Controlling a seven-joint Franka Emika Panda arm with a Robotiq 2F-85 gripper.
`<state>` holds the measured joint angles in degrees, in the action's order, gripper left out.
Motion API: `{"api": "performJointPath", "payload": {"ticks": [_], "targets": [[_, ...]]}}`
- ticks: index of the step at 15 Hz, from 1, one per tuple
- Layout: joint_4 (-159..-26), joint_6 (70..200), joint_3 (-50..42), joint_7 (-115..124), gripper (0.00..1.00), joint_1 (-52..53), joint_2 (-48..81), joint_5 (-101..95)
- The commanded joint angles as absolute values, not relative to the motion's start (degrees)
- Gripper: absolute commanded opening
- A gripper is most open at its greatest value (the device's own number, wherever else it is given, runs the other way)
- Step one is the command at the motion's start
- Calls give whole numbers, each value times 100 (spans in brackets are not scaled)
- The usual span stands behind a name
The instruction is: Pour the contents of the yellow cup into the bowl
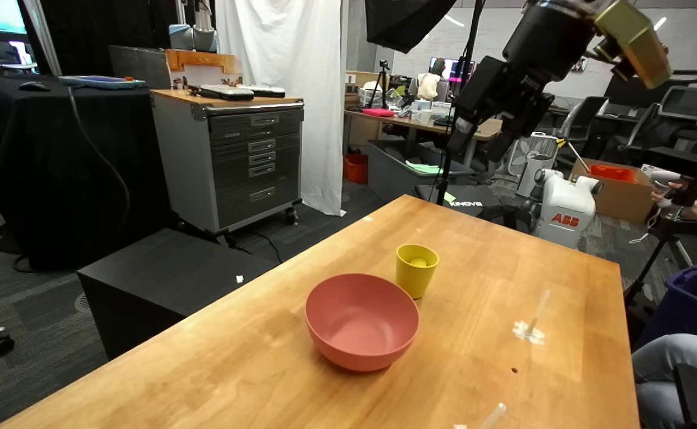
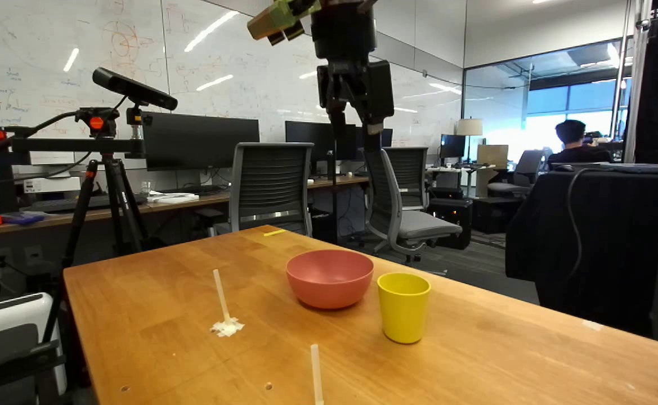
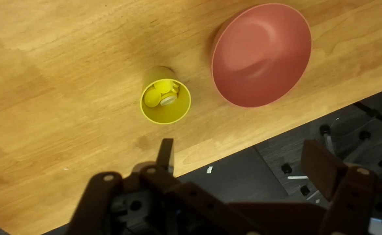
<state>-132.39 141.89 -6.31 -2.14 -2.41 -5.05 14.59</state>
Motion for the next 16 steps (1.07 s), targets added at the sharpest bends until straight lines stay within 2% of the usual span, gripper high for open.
{"api": "performJointPath", "payload": {"ticks": [1,16], "targets": [[-12956,14378,-698,-497,100,-345,-90,1821],[-12101,14634,-559,-113,100,-690,1476,1757]]}}
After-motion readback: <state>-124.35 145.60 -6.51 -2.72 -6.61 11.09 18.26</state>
